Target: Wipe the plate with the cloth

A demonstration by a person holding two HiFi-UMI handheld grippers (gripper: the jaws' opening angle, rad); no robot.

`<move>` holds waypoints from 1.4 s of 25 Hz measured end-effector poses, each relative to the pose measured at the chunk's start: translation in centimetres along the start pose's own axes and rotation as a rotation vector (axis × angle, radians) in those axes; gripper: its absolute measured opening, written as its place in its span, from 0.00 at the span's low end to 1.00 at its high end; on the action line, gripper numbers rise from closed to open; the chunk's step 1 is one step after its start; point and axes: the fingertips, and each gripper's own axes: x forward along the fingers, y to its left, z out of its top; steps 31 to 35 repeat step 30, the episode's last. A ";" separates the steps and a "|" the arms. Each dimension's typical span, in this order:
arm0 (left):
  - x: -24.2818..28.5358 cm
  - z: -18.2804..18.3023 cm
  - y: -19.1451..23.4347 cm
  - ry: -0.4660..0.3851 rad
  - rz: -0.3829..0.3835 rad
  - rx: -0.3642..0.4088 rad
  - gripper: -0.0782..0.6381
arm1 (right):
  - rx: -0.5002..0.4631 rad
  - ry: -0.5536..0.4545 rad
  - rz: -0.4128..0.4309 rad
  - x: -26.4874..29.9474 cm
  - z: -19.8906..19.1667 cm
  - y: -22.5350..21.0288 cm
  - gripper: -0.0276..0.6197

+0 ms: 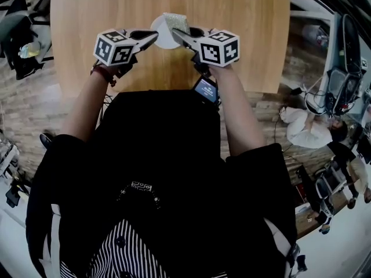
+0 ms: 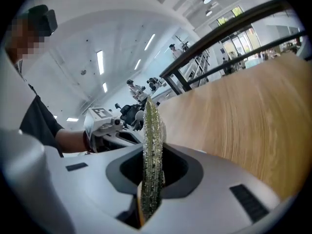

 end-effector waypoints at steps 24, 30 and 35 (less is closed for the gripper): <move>-16.3 20.1 -14.7 -0.569 0.107 0.367 0.10 | -0.421 -0.384 -0.090 -13.0 16.9 15.2 0.12; -14.5 19.8 -16.5 -0.548 0.079 0.379 0.10 | -0.431 -0.380 -0.071 -12.7 16.4 15.8 0.12; -14.5 19.8 -16.5 -0.548 0.079 0.379 0.10 | -0.431 -0.380 -0.071 -12.7 16.4 15.8 0.12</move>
